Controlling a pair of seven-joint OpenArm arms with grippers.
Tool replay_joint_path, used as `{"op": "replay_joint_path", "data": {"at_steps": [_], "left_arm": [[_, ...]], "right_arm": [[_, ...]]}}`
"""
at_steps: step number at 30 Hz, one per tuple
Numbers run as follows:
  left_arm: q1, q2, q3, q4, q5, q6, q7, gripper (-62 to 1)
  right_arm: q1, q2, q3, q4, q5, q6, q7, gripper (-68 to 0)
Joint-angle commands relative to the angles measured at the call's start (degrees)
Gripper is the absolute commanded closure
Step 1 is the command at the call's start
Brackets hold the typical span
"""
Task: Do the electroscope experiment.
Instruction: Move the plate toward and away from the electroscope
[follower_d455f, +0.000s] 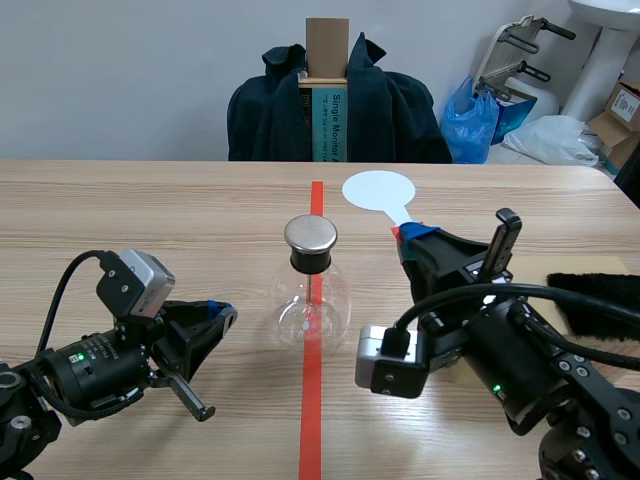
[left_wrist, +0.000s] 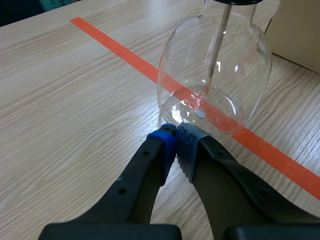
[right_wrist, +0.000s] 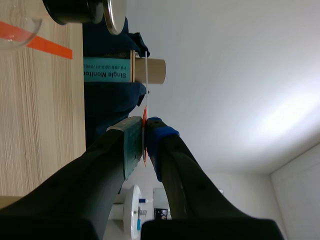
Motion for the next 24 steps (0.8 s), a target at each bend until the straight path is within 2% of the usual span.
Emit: {"op": "replay_joint_path", "data": {"at_steps": [1,10,20,24], "left_arm": [[-0.68,0.15,0.04,1.07,-0.55,-0.11,-0.81,-4.1],[-0.68,0.15,0.04,1.07,-0.55,-0.11,-0.81,-4.1],[-0.68,0.15,0.04,1.07,-0.57,-0.11,-0.81,-4.1],[-0.68,0.13,0.04,1.07,-0.57,-0.09,-0.81,-4.1]], "right_arm": [[0.68,0.02,0.07,0.57,0.44,-0.66,-1.25,-0.7],[0.68,0.02,0.09,0.57,0.48,-0.66,-7.43,-0.7],[0.87,0.02,0.2,0.74,1.64,-0.94,-8.13,-0.7],[0.83,0.02,1.16,3.04,2.16,-1.07,-8.11,-0.7]]}}
